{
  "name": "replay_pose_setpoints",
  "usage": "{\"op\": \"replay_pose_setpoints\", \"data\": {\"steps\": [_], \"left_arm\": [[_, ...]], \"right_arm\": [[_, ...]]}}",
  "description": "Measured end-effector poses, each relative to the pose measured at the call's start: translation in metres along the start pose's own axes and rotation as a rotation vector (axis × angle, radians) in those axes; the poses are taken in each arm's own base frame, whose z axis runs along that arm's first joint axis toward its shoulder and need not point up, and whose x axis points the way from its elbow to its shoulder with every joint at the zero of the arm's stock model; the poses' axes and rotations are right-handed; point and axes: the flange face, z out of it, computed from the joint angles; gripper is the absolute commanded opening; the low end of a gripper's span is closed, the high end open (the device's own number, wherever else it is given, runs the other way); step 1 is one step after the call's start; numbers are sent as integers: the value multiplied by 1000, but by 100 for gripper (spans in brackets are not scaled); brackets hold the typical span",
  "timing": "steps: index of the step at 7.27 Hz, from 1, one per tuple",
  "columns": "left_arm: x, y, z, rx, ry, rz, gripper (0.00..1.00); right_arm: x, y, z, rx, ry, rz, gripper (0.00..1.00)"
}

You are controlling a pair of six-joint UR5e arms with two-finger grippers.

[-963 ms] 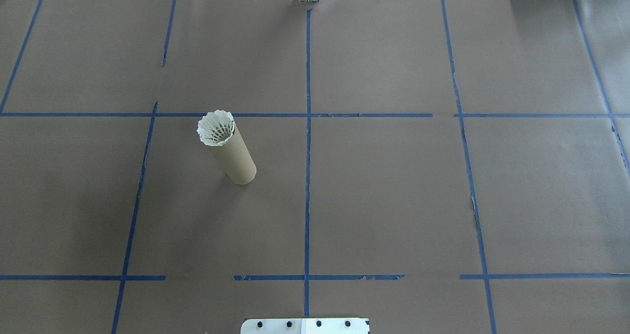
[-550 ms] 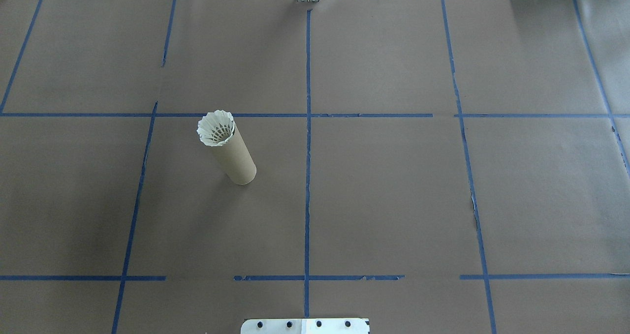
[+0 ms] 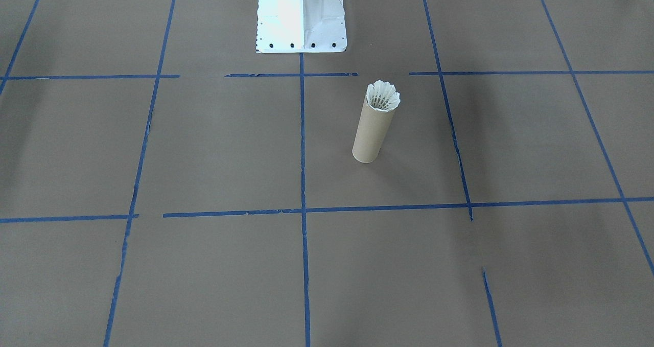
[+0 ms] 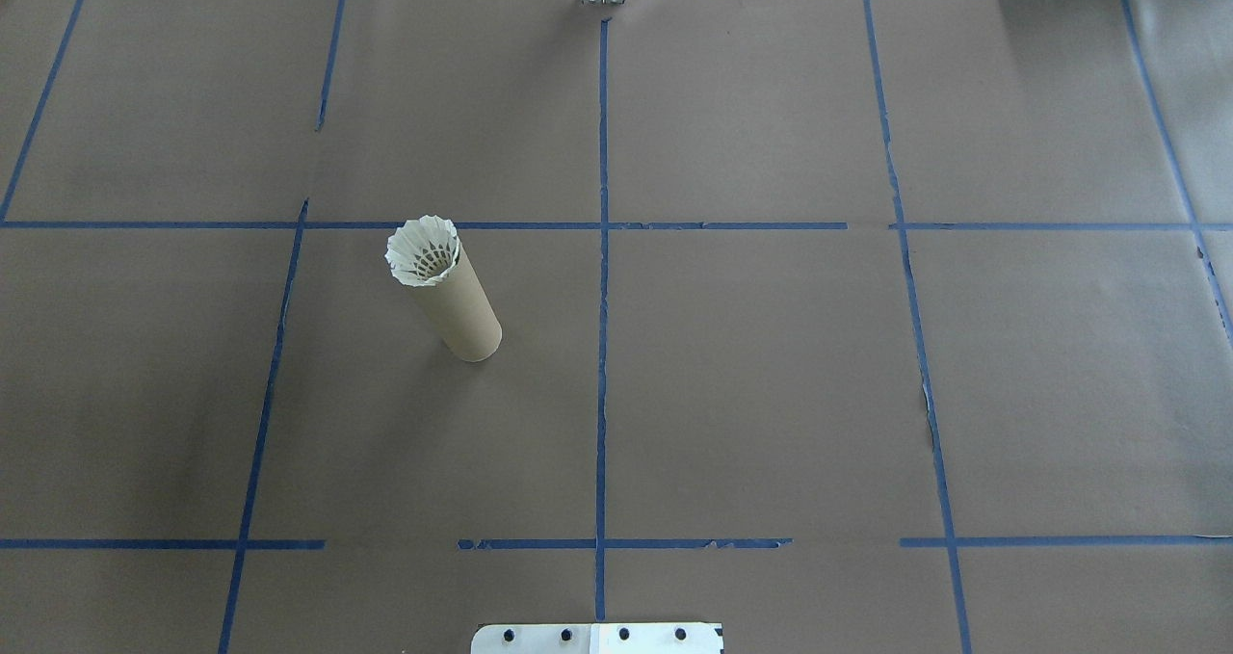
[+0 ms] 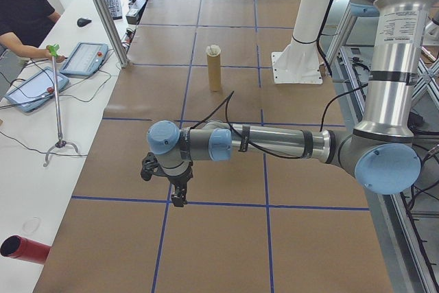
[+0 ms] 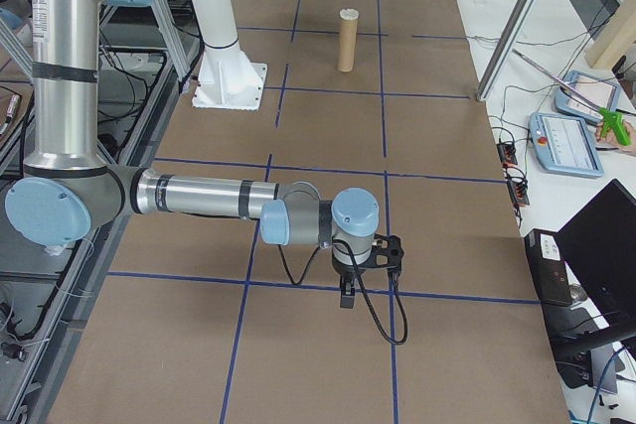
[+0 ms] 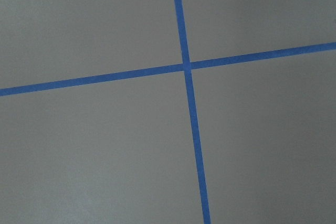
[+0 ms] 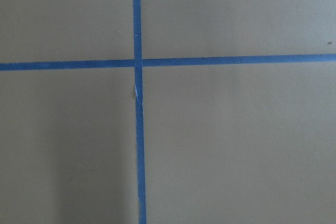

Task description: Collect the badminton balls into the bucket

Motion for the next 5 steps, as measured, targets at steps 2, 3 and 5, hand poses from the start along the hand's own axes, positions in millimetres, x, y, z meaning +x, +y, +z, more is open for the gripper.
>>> {"op": "replay_pose_setpoints", "data": {"steps": [2,3,5], "left_arm": [[-1,0,-2,4,0,-45,100],[-1,0,-3,7,0,-49,100],[0,-1,-4,10,0,-48,100]], "right_arm": [[0,0,0,0,0,0,100],[0,0,0,0,0,0,100],[0,0,0,0,0,1,100]]}}
